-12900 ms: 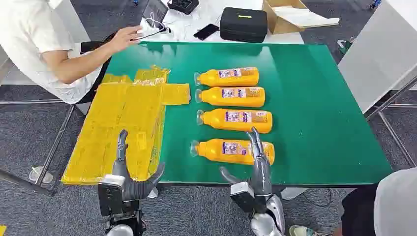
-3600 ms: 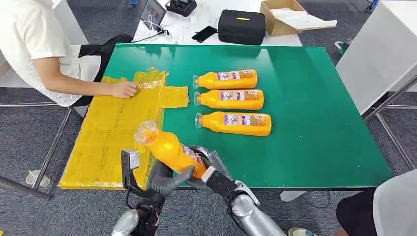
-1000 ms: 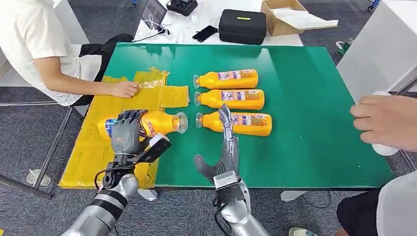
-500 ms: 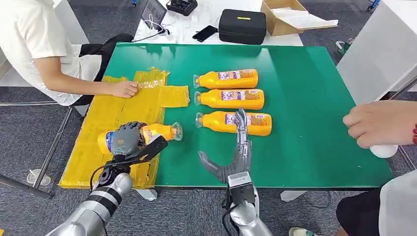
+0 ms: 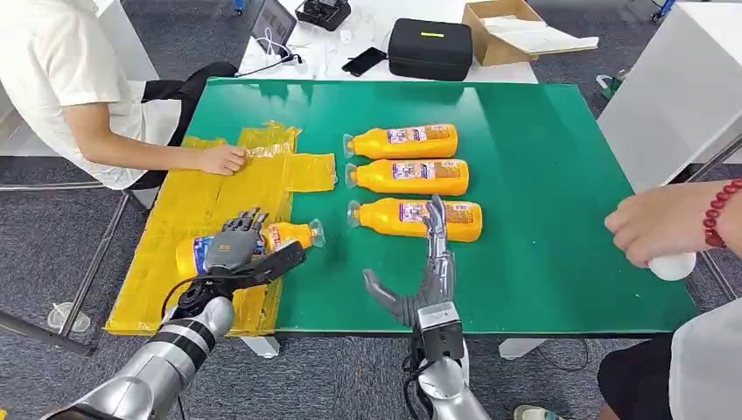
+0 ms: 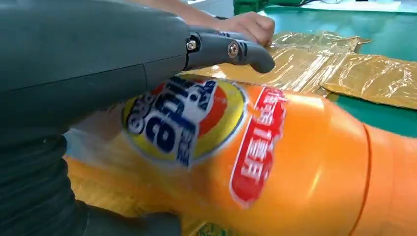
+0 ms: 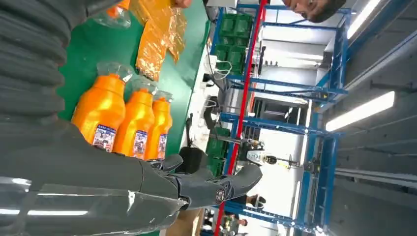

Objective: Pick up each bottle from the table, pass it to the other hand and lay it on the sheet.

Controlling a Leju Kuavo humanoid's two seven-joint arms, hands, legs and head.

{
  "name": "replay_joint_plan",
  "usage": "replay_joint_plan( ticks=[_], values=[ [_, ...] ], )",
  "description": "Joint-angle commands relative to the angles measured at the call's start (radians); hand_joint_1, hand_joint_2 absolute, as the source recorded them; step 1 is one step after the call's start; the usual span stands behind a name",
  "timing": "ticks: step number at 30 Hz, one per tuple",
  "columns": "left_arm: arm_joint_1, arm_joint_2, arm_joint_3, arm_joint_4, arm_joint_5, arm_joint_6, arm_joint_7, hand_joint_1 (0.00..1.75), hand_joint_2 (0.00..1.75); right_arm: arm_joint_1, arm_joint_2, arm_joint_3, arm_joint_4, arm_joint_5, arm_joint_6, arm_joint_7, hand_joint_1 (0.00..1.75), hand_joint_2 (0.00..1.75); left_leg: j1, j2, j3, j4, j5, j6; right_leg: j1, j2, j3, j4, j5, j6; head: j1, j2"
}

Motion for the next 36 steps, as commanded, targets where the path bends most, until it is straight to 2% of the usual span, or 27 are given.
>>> replay_joint_plan(
  ticks=[1,36],
  values=[
    [-0.017,0.026,-0.049,0.081,-0.009,-0.014,0.008,0.12,1.75,-0.015,0.002,-0.025,0.039,-0.003,0.000,0.002,0.00,1.75,0.000,0.002,0.002,-0.001,0.000,0.001,0.000,0.001,0.002,-0.001,0.000,-0.001,0.000,0.000],
    [-0.017,0.026,-0.049,0.081,-0.009,-0.014,0.008,0.12,1.75,-0.015,0.002,-0.025,0.039,-0.003,0.000,0.002,0.00,1.75,0.000,0.002,0.003,-0.001,0.000,0.001,0.000,0.001,0.002,-0.001,0.000,-0.001,0.000,0.000]
  ],
)
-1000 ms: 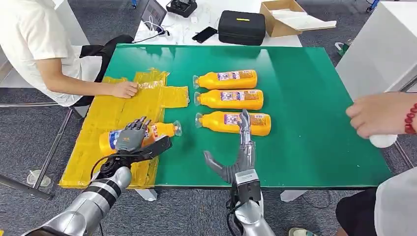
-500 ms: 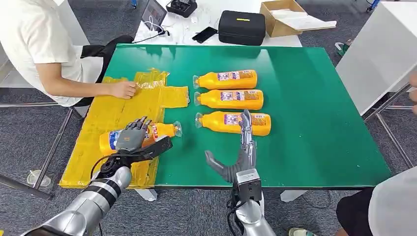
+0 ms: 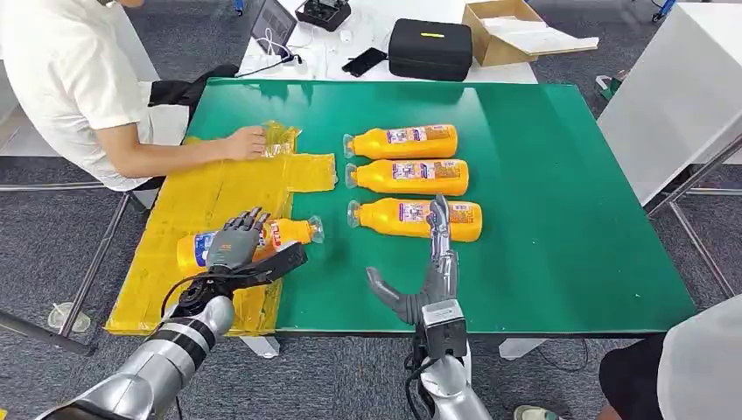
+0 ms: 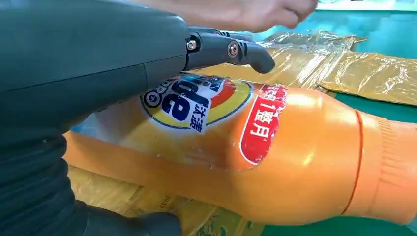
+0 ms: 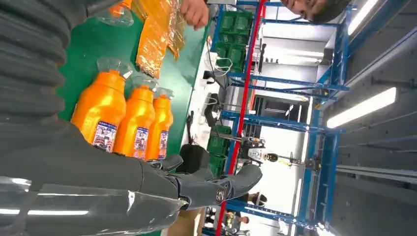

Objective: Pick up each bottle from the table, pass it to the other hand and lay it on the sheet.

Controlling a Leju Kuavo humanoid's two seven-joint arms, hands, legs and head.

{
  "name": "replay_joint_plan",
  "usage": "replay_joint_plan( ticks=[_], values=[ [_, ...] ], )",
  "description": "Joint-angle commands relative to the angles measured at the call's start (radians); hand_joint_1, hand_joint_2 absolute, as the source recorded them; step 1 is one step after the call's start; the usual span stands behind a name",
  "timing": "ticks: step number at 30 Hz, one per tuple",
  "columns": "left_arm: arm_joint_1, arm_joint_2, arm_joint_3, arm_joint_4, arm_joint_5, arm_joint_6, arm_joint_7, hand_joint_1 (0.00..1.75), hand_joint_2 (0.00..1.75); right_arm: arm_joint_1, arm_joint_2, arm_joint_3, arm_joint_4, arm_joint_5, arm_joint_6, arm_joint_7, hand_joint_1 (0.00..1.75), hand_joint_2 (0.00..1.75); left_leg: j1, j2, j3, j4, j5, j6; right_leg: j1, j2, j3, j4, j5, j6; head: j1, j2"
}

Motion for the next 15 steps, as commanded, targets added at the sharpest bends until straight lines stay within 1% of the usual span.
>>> replay_joint_plan(
  ticks=[1,2,3,4,5,6,8,9,10,11,12,13,14,15],
  values=[
    [0.119,-0.021,0.097,-0.058,0.117,-0.042,-0.119,0.00,1.75,-0.005,0.008,-0.026,0.098,0.012,-0.013,0.011,0.00,1.75,0.000,0.003,0.004,-0.001,0.000,0.001,0.000,0.001,0.003,-0.001,0.000,-0.002,0.000,0.000],
    [0.273,-0.035,0.062,-0.390,0.426,0.017,-0.504,0.00,1.75,0.028,0.000,-0.032,0.087,0.024,-0.014,0.002,0.00,1.75,0.000,0.003,0.003,-0.001,0.000,0.001,0.000,0.001,0.002,-0.001,0.000,-0.001,0.000,0.000],
    [0.370,-0.034,0.026,-0.563,0.455,-0.010,-0.438,0.00,1.75,0.042,-0.011,-0.022,0.075,0.021,-0.016,0.002,0.00,1.75,-0.002,0.002,0.005,-0.003,-0.001,0.001,-0.001,0.001,0.004,-0.003,0.000,0.000,0.000,0.000],
    [0.410,-0.035,0.010,-0.631,0.472,-0.026,-0.413,0.00,1.75,0.049,-0.015,-0.016,0.066,0.021,-0.018,0.002,0.00,1.75,-0.002,0.002,0.006,-0.004,-0.001,0.001,-0.001,0.000,0.005,-0.003,-0.001,0.000,0.000,0.000],
    [0.440,-0.025,-0.002,-0.696,0.531,-0.071,-0.383,0.00,1.75,0.051,-0.019,-0.007,0.063,0.013,-0.020,0.002,0.00,1.75,-0.003,0.003,0.010,-0.006,-0.002,0.002,-0.002,0.001,0.009,-0.006,-0.001,-0.001,-0.001,0.000],
    [0.444,-0.016,-0.002,-0.709,0.554,-0.077,-0.380,0.00,1.75,0.048,-0.018,-0.002,0.070,0.013,-0.021,0.002,0.00,1.75,-0.002,0.003,0.006,-0.002,-0.002,0.001,-0.002,0.001,0.004,-0.002,-0.001,0.000,-0.002,0.000],
    [0.429,-0.008,0.014,-0.684,0.586,-0.066,-0.396,0.00,1.75,0.038,-0.017,0.006,0.085,0.017,-0.026,0.002,0.00,1.75,-0.002,0.000,0.006,-0.001,-0.004,0.002,-0.001,-0.003,0.006,-0.001,-0.004,-0.001,0.000,0.000],
    [0.426,-0.009,0.015,-0.680,0.588,-0.065,-0.398,0.00,1.75,0.038,-0.017,0.007,0.085,0.017,-0.025,0.002,0.00,1.75,-0.001,-0.001,0.000,0.001,-0.003,0.001,0.000,-0.001,0.001,-0.001,-0.003,-0.001,0.002,0.000],
    [0.426,-0.009,0.015,-0.680,0.588,-0.065,-0.398,0.00,1.75,0.038,-0.017,0.007,0.085,0.017,-0.025,0.002,0.00,1.75,-0.001,-0.002,0.000,0.001,-0.004,0.002,0.000,-0.002,0.000,0.000,-0.004,-0.001,0.000,0.000],
    [0.426,-0.009,0.015,-0.680,0.588,-0.065,-0.398,0.00,1.75,0.038,-0.017,0.007,0.085,0.017,-0.025,0.002,0.00,1.75,-0.001,0.002,-0.003,0.000,-0.002,0.001,-0.001,0.002,-0.004,-0.001,-0.001,-0.001,0.001,0.000],
    [0.426,-0.009,0.015,-0.680,0.588,-0.065,-0.398,0.00,1.75,0.038,-0.017,0.007,0.085,0.017,-0.025,0.002,0.00,1.75,0.000,0.002,-0.005,0.000,-0.002,0.000,0.000,0.001,-0.006,-0.001,-0.001,-0.001,0.000,0.000],
    [0.426,-0.009,0.015,-0.680,0.588,-0.065,-0.398,0.00,1.75,0.038,-0.017,0.007,0.085,0.017,-0.025,0.002,0.00,1.75,-0.001,0.001,-0.003,-0.001,-0.003,0.000,0.000,0.000,-0.004,-0.001,-0.002,-0.002,0.000,0.000],
    [0.426,-0.009,0.015,-0.680,0.588,-0.065,-0.398,0.00,1.75,0.038,-0.017,0.007,0.085,0.017,-0.025,0.002,0.00,1.75,-0.001,-0.001,-0.005,-0.001,-0.002,0.000,-0.001,-0.002,-0.005,-0.001,-0.001,-0.001,0.000,0.000],
    [0.426,-0.009,0.015,-0.680,0.588,-0.065,-0.398,0.00,1.75,0.038,-0.017,0.007,0.085,0.017,-0.025,0.002,0.00,1.75,-0.001,-0.002,-0.004,-0.001,-0.002,0.001,0.000,-0.003,-0.004,-0.001,-0.002,-0.002,0.000,0.000]
  ],
)
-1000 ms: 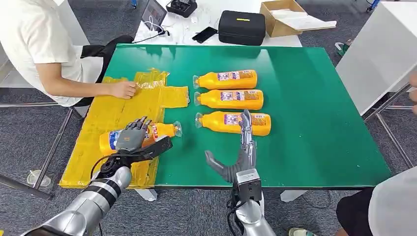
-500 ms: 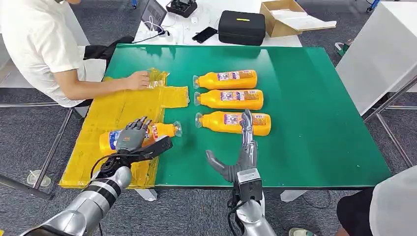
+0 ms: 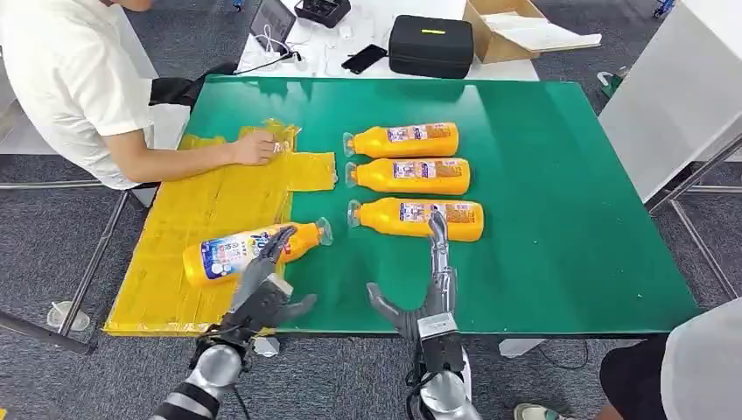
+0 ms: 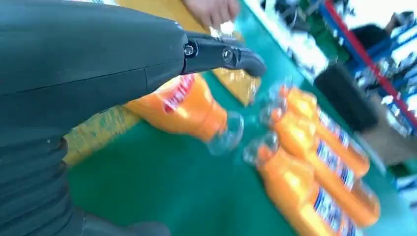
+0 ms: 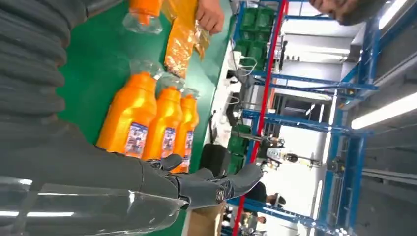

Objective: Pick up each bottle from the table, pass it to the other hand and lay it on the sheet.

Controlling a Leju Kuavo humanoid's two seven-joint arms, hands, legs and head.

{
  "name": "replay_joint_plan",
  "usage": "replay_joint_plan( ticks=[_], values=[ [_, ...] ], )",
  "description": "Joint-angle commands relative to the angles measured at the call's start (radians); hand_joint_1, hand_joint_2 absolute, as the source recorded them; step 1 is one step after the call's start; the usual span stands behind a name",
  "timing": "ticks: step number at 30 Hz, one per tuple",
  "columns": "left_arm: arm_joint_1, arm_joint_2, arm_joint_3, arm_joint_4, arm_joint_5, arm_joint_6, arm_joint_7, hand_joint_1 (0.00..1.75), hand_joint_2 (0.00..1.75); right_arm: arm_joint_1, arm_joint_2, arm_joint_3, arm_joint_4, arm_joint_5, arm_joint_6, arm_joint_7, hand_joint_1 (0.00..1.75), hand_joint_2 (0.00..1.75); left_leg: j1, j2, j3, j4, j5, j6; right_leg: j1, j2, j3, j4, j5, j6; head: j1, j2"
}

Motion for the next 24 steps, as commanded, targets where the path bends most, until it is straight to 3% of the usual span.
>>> replay_joint_plan(
  ticks=[1,13,15,16,17,18,19,21,22,24],
  values=[
    [0.033,0.021,-0.001,-0.106,0.005,-0.008,0.007,0.00,1.75,-0.018,-0.014,0.008,0.061,-0.003,-0.003,0.002,0.00,1.75,0.001,-0.001,0.002,0.000,0.000,0.000,0.001,-0.002,0.003,0.000,0.000,-0.001,0.000,0.000],
    [-0.011,0.001,-0.014,-0.027,-0.051,0.161,-0.035,0.00,1.75,-0.024,-0.016,0.016,0.075,0.001,-0.023,0.002,0.00,1.75,0.001,-0.001,0.004,-0.001,0.000,0.001,0.001,-0.002,0.004,-0.001,0.000,-0.002,0.000,0.000],
    [-0.002,-0.007,-0.013,-0.043,-0.023,0.160,-0.020,0.00,1.75,-0.044,-0.035,0.022,0.133,0.057,-0.049,0.002,0.00,1.75,0.001,-0.001,0.003,-0.001,0.001,0.000,0.001,-0.002,0.003,-0.001,0.000,-0.001,0.000,0.000],
    [0.005,-0.018,-0.005,-0.053,0.001,0.155,-0.004,0.00,1.75,-0.072,-0.045,0.013,0.217,0.131,-0.063,0.009,0.00,1.75,0.001,0.000,0.005,-0.001,0.000,0.001,0.001,-0.002,0.006,-0.001,-0.001,-0.002,0.000,0.000],
    [0.021,-0.049,0.022,-0.066,0.057,0.142,0.019,0.00,1.75,-0.108,-0.096,0.034,0.289,0.342,-0.135,0.114,0.00,1.75,0.001,0.000,0.007,-0.001,0.000,0.001,0.001,-0.003,0.007,-0.001,-0.001,-0.002,0.000,0.000],
    [0.045,-0.089,0.061,-0.089,0.125,0.137,0.031,0.00,1.75,-0.080,-0.062,-0.181,0.241,0.663,-0.194,0.171,0.00,1.75,0.001,0.000,0.004,-0.002,0.001,0.001,0.001,-0.001,0.005,-0.002,0.001,-0.001,0.000,0.000],
    [0.063,-0.122,0.069,-0.107,0.151,0.183,0.034,0.00,1.75,-0.076,-0.032,-0.287,0.260,0.917,-0.194,0.181,0.00,1.75,0.001,-0.001,0.006,-0.002,0.001,0.002,0.001,-0.003,0.007,-0.003,0.001,-0.001,0.000,0.000],
    [0.081,-0.148,0.042,-0.105,0.186,0.251,0.074,0.00,1.75,-0.096,-0.082,-0.319,0.306,0.964,-0.194,0.246,0.00,1.75,0.000,-0.004,0.004,-0.001,0.001,0.002,0.001,-0.006,0.007,-0.002,0.000,0.000,0.000,0.000],
    [0.111,-0.152,0.011,-0.098,0.238,0.229,0.113,0.00,1.75,-0.071,-0.088,-0.410,0.222,1.102,-0.194,0.323,0.00,1.75,0.000,-0.005,0.005,-0.001,0.001,0.003,0.000,-0.007,0.008,-0.003,0.000,0.000,0.000,0.000],
    [0.158,-0.135,-0.051,-0.093,0.303,0.208,0.125,0.00,1.75,-0.074,-0.135,-0.435,0.241,1.156,-0.194,0.425,0.00,1.75,-0.001,-0.004,0.005,-0.002,0.000,0.002,0.000,-0.007,0.007,-0.002,-0.001,0.000,0.000,0.000]
  ],
)
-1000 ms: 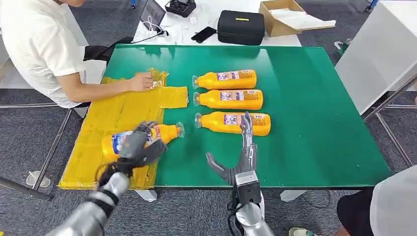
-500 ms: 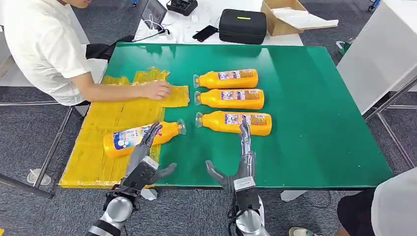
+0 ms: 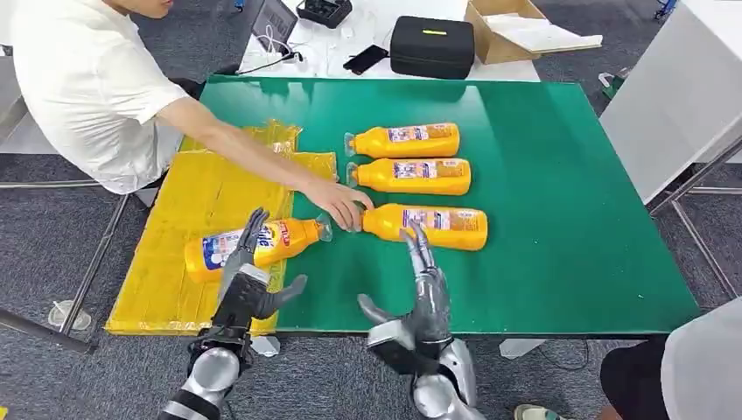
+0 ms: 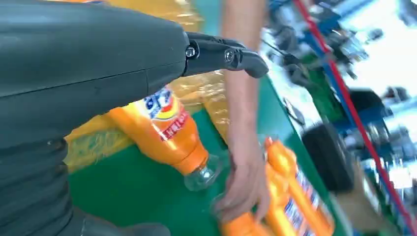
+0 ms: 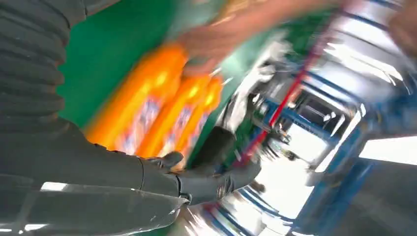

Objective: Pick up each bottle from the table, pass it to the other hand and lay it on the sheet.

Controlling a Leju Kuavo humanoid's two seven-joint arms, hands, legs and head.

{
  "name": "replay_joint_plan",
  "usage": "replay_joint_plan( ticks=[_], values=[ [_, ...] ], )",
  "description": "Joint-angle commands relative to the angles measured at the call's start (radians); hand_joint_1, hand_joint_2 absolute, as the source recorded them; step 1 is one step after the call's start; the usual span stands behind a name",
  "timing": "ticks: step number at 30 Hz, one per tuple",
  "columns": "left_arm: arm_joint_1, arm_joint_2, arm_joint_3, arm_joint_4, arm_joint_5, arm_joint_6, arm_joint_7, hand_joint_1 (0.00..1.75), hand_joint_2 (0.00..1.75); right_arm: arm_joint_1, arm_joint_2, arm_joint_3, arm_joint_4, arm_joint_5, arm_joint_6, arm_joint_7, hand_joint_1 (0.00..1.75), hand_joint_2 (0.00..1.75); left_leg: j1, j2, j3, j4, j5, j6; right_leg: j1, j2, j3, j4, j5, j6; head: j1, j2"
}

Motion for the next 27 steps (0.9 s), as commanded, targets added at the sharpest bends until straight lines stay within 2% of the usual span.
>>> replay_joint_plan(
  ticks=[1,3,4,6,9,14,17,21,22,23,24,27],
  values=[
    [0.121,-0.063,-0.098,0.004,0.193,0.041,0.103,0.00,1.75,-0.051,-0.125,-0.371,0.162,0.466,-0.016,0.354,0.00,1.75,-0.003,-0.002,0.004,-0.002,0.000,0.002,-0.002,-0.003,0.005,-0.002,-0.001,0.000,-0.001,0.000],
    [0.128,-0.040,-0.140,-0.012,0.223,0.060,0.132,0.00,1.75,-0.046,-0.138,-0.380,0.131,0.482,-0.016,0.402,0.00,1.75,-0.003,-0.003,0.006,-0.002,-0.001,0.003,-0.002,-0.005,0.009,-0.003,-0.001,0.000,-0.001,0.000],
    [0.129,-0.039,-0.141,-0.017,0.235,0.055,0.145,0.00,1.75,-0.051,-0.140,-0.381,0.151,0.490,-0.016,0.417,0.00,1.75,-0.003,-0.002,0.002,-0.001,-0.001,0.002,-0.002,-0.003,0.004,-0.002,-0.001,0.000,-0.001,0.000],
    [0.129,-0.039,-0.141,-0.017,0.235,0.055,0.145,0.00,1.75,-0.051,-0.140,-0.381,0.151,0.490,-0.016,0.417,0.00,1.75,-0.003,-0.001,0.006,-0.001,-0.002,0.003,-0.002,-0.003,0.007,-0.002,-0.002,-0.001,-0.001,0.000],
    [0.120,-0.035,-0.139,-0.026,0.241,0.050,0.158,0.00,1.75,-0.051,-0.135,-0.379,0.150,0.497,-0.016,0.424,0.00,1.75,-0.004,0.000,0.002,0.000,-0.002,0.002,-0.003,-0.002,0.002,-0.001,-0.001,-0.001,-0.001,0.000],
    [0.120,-0.035,-0.139,-0.026,0.241,0.050,0.158,0.00,1.75,-0.051,-0.135,-0.379,0.150,0.497,-0.016,0.424,0.00,1.75,-0.003,0.001,0.004,-0.001,-0.002,0.003,-0.002,-0.001,0.004,-0.001,-0.001,-0.001,-0.001,0.000],
    [0.115,-0.020,-0.162,-0.052,0.237,0.067,0.196,0.00,1.75,-0.073,-0.169,-0.303,0.242,0.447,-0.016,0.474,0.00,1.75,-0.002,0.001,0.002,-0.001,-0.001,0.003,-0.001,-0.001,0.002,-0.001,0.000,0.000,-0.001,0.000],
    [0.103,-0.020,-0.162,-0.042,0.197,0.098,0.211,0.00,1.75,-0.071,-0.188,-0.259,0.257,0.406,-0.006,0.500,0.00,1.75,-0.002,0.002,0.005,-0.001,-0.002,0.003,0.000,-0.001,0.005,-0.002,-0.001,-0.001,-0.001,0.000],
    [0.102,-0.022,-0.161,-0.040,0.198,0.095,0.211,0.00,1.75,-0.071,-0.189,-0.258,0.258,0.398,-0.004,0.498,0.00,1.75,-0.002,0.000,0.002,-0.001,-0.001,0.003,0.000,-0.002,0.003,-0.001,0.000,0.000,-0.001,0.000],
    [0.101,-0.022,-0.160,-0.038,0.196,0.095,0.211,0.00,1.75,-0.073,-0.190,-0.258,0.261,0.381,0.001,0.491,0.00,1.75,-0.002,0.002,0.008,-0.001,-0.003,0.003,0.000,-0.002,0.009,-0.002,-0.002,-0.002,-0.001,0.000],
    [0.100,-0.024,-0.159,-0.035,0.198,0.091,0.211,0.00,1.75,-0.081,-0.194,-0.252,0.274,0.368,0.007,0.479,0.00,1.75,-0.002,0.000,0.003,-0.001,-0.001,0.003,-0.001,-0.002,0.003,-0.001,0.000,-0.001,-0.001,0.000],
    [0.096,-0.023,-0.163,-0.038,0.169,0.101,0.199,0.00,1.75,-0.108,-0.192,-0.231,0.311,0.325,-0.001,0.436,0.00,1.75,-0.002,0.001,0.002,-0.001,-0.001,0.002,-0.001,-0.001,0.002,-0.001,0.000,0.000,-0.001,0.000]
  ],
)
